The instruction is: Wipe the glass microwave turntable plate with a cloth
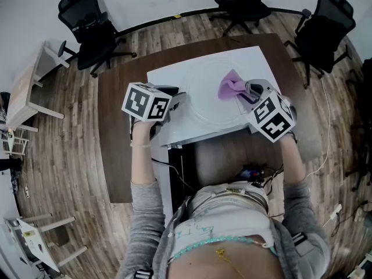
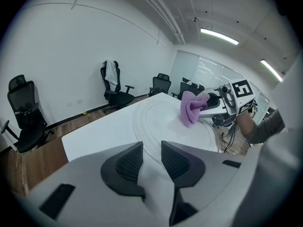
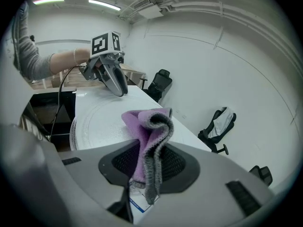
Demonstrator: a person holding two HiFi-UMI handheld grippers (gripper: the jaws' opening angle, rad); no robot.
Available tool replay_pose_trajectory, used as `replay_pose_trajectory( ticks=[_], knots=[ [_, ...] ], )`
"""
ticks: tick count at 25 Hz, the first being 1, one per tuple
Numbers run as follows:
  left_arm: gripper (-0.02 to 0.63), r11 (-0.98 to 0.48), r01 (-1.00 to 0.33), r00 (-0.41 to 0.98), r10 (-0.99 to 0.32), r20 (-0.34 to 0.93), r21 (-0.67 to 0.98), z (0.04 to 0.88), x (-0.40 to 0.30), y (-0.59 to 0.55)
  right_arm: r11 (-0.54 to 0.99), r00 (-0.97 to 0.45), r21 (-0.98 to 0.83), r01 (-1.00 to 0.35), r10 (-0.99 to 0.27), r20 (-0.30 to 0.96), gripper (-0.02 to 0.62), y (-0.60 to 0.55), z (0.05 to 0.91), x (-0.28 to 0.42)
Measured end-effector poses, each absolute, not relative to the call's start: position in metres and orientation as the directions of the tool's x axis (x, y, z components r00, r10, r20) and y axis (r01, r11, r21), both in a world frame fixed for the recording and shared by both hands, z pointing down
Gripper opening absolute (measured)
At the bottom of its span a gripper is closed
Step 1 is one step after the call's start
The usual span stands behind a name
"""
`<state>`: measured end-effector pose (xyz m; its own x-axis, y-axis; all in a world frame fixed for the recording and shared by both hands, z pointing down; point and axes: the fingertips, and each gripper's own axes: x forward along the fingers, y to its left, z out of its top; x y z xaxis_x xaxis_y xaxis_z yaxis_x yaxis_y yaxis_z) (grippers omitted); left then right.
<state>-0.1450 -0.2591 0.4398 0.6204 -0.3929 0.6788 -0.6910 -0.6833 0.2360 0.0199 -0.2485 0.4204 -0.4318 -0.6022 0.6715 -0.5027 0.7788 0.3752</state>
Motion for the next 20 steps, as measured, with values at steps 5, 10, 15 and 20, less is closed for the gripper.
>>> replay_pose_trajectory(
  ticks=[5,10,15,20],
  knots=[
    [0.129,-0.683,-0.692,0.620,-0.394,0.679,0.235,0.440,-0.145,-0.259,0.803,-0.436,0.380,-0.459,-0.576,0.691,0.112,-0.232,0.422,0.014],
    [0.129,-0.683,-0.692,0.619,-0.395,0.679,0.233,0.439,-0.144,-0.259,0.835,-0.448,0.380,-0.398,-0.538,0.714,0.112,-0.216,0.421,0.003],
    [0.129,-0.681,-0.695,0.617,-0.399,0.678,0.232,0.439,-0.145,-0.259,0.859,-0.461,0.388,-0.333,-0.508,0.728,0.112,-0.205,0.422,-0.012],
    [0.129,-0.681,-0.696,0.615,-0.403,0.677,0.227,0.439,-0.143,-0.257,0.881,-0.497,0.384,-0.276,-0.472,0.728,0.112,-0.192,0.423,-0.032]
  ],
)
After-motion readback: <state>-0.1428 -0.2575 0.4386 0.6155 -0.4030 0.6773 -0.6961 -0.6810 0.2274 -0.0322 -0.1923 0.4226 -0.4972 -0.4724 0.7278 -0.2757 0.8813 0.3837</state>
